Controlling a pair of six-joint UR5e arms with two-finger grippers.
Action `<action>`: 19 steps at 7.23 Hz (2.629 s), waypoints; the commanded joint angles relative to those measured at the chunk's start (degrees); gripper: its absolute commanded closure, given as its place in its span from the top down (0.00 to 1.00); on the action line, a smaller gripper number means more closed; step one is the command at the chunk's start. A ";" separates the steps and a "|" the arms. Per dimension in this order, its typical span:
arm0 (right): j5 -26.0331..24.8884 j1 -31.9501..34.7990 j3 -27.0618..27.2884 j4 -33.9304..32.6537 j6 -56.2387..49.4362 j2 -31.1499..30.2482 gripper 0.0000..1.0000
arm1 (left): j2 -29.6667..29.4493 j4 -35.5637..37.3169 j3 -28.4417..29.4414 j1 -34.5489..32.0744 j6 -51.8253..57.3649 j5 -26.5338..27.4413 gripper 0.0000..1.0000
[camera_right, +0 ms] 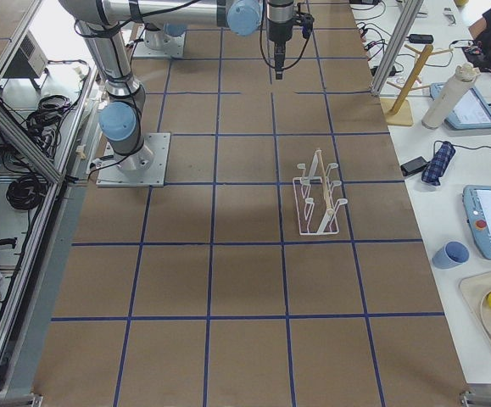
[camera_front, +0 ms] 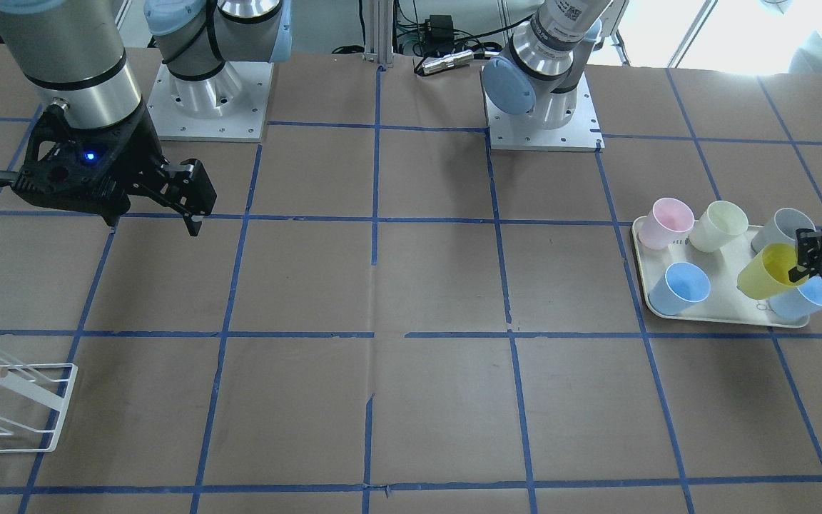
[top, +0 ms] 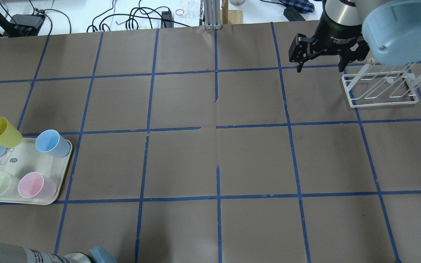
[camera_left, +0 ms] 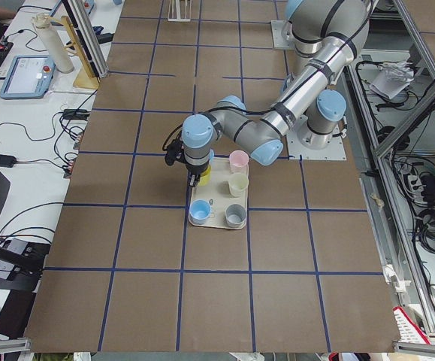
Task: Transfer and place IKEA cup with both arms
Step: 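Lower the yellow cup into the empty tray slot and open the left gripper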
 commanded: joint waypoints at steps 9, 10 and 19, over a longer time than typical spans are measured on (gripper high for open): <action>0.18 0.00 0.01 -0.12 -0.12 0.01 1.00 | -4.78 4.28 -2.40 -0.12 1.93 -0.25 0.00; 0.09 0.00 0.01 -0.12 -0.03 0.00 1.00 | -4.95 4.19 -2.57 0.05 2.02 -0.52 0.32; 0.18 0.00 0.01 -0.12 -0.03 -0.08 1.00 | 6.80 -21.35 10.94 -17.99 -28.84 -1.57 0.97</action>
